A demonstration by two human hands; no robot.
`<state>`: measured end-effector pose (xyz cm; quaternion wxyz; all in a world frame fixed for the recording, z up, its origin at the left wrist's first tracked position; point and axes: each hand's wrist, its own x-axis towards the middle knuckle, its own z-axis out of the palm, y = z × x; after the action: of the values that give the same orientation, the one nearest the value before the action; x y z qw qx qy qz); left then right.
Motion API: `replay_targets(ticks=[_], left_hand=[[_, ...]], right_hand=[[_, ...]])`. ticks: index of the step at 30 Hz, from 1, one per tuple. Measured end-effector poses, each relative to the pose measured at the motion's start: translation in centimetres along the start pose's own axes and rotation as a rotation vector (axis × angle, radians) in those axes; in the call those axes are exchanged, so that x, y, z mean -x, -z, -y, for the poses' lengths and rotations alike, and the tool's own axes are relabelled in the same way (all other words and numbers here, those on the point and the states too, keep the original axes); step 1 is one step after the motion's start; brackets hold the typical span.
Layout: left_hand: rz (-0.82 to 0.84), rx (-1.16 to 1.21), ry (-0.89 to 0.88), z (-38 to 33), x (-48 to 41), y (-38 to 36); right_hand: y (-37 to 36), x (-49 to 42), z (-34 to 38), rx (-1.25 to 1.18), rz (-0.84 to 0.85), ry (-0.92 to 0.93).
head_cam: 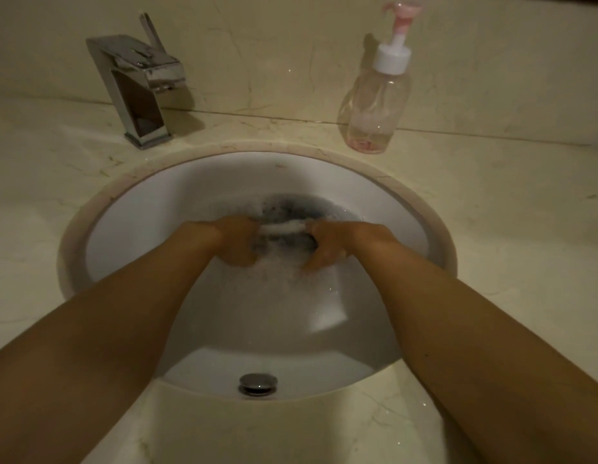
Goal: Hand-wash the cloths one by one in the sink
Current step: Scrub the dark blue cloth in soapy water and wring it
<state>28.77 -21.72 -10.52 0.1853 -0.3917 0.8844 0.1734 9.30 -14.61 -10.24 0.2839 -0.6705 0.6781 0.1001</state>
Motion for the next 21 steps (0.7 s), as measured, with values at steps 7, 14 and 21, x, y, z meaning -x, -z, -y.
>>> replay_targets(ticks=[7,14,21], left_hand=[[-0.044,0.106,0.152,1.2,-1.0,-0.1],[-0.362,0.124,0.107,0.8,0.2,0.9],[0.004,0.109,0.01,0.0,-0.7,0.0]], right_hand=[[0.0,-1.1,0.5,-0.164,-0.146,-0.071],[1.0,-0.1,0.4,-0.257,-0.354,-0.014],[-0.1,-0.8,0.6,-0.024,0.037,0.034]])
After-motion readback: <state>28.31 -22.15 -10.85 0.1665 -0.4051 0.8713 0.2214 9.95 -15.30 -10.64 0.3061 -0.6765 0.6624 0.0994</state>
